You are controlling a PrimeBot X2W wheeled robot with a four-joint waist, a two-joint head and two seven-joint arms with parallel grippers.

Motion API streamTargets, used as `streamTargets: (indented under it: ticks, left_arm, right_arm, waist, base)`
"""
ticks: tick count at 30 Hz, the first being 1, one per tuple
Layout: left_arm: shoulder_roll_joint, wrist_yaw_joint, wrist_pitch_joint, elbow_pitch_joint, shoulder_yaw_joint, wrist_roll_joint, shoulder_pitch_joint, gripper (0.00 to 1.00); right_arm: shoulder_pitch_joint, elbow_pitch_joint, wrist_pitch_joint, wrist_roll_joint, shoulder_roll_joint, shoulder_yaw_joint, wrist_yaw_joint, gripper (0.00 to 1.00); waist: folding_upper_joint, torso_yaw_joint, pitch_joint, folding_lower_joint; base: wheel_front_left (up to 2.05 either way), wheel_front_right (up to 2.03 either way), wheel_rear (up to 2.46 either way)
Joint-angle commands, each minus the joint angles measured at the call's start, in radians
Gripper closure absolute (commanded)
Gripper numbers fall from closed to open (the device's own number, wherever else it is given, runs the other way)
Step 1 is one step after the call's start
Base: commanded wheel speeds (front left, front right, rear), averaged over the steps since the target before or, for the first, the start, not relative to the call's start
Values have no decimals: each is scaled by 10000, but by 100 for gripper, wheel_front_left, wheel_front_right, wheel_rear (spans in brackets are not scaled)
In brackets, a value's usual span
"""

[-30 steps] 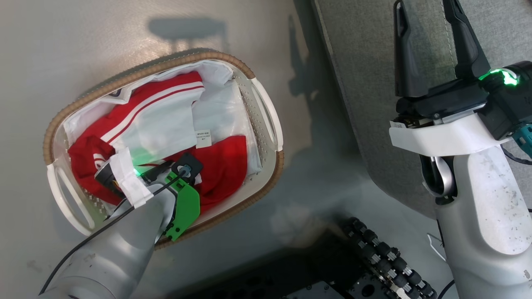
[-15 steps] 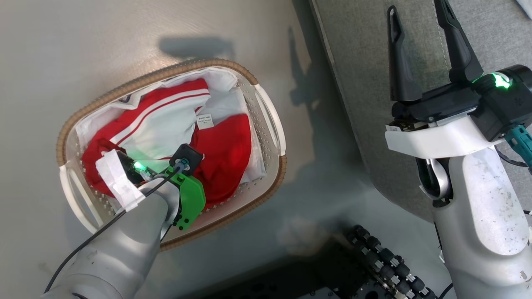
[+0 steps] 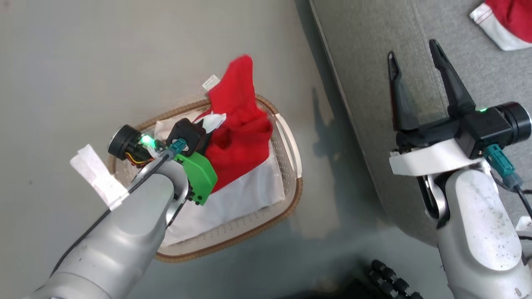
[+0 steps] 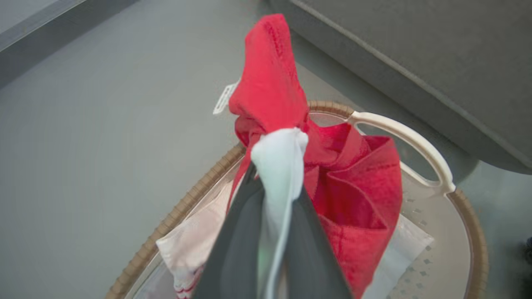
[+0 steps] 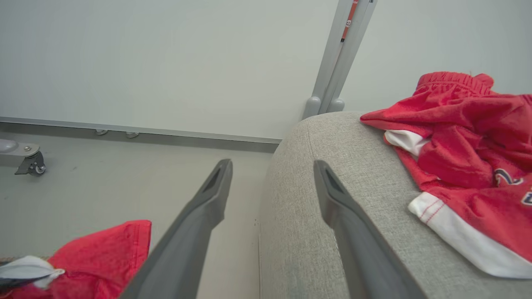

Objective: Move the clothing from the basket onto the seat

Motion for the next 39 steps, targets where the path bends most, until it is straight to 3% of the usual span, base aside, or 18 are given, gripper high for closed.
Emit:
streamTargets:
  ticks: [1, 9, 22, 31, 39]
  left_arm:
    - [160, 85, -29, -442, 124, 59, 405, 100]
    - [890, 249, -33, -2654, 606, 389, 1152, 100]
    - [1731, 419, 454, -4588, 771, 271, 977, 100]
    - [2015, 600, 858, -5649, 1121, 184, 271, 100]
    - [2000, 662, 1104, -5936, 1200, 202, -286, 100]
  right_arm:
    - [280, 134, -48, -132, -38, -100, -14, 0]
    - [1207, 781, -48, -440, -41, -208, -14, 0]
    - [2608, 1573, -48, -391, -41, 23, -14, 0]
    - [2891, 1806, -48, -223, -37, 410, -14, 0]
    - [2364, 1864, -48, 226, -35, 1559, -14, 0]
  waist:
    - [0, 818, -1401, 0]
    - [0, 1340, -3463, 0]
    - [0, 1516, -6074, 0]
    - [0, 1520, -6764, 0]
    - [0, 1491, -6818, 0]
  base:
    - [0, 0, 0]
    - [0, 0, 0]
    - [0, 0, 0]
    - [0, 0, 0]
    - [0, 0, 0]
